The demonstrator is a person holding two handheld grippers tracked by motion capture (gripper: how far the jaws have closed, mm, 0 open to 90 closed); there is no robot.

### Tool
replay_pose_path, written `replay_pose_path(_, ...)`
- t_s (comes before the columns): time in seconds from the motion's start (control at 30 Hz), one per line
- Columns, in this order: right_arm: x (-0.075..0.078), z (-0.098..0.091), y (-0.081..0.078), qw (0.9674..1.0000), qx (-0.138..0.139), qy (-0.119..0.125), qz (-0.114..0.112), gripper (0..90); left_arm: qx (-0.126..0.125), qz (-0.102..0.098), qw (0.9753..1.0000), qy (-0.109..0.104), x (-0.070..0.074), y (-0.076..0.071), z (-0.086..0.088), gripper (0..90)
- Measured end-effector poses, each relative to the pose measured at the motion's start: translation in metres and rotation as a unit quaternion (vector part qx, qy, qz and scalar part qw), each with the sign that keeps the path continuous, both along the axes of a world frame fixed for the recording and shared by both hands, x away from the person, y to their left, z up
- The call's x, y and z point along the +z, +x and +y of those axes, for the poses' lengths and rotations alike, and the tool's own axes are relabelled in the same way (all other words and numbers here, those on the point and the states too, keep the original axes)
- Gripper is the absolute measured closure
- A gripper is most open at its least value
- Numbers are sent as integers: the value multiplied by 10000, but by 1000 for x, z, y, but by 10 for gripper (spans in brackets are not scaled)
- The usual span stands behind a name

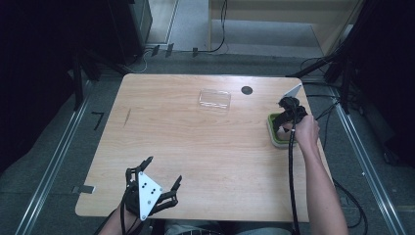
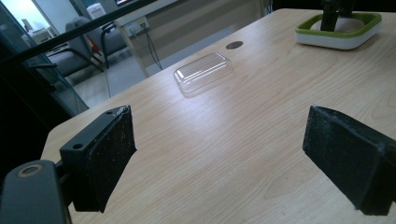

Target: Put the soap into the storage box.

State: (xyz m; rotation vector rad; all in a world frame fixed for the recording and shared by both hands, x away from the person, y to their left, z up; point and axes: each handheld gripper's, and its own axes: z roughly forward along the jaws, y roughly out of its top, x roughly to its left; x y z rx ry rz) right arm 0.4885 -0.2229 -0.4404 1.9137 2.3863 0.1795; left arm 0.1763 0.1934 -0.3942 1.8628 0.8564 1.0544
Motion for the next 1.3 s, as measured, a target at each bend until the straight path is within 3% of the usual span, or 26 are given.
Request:
replay_pose_path(0.23, 7, -4, -9, 10000, 53, 43, -54, 140, -49, -38, 10000, 9, 0, 0, -2, 99)
replay_pose_path(0.63, 13, -14, -28, 9998, 166, 59, -24, 135, -10, -25, 10000, 3, 0, -1, 0, 99)
replay_pose_path(0.87, 17, -10, -39, 9996, 280, 6, -50, 135, 57, -32, 10000, -18, 0, -4, 3, 99)
replay_pose_path(1.3, 29, -4, -75, 9983, 580, -87, -18, 135, 95, -38, 9999, -7, 0, -6, 4, 99)
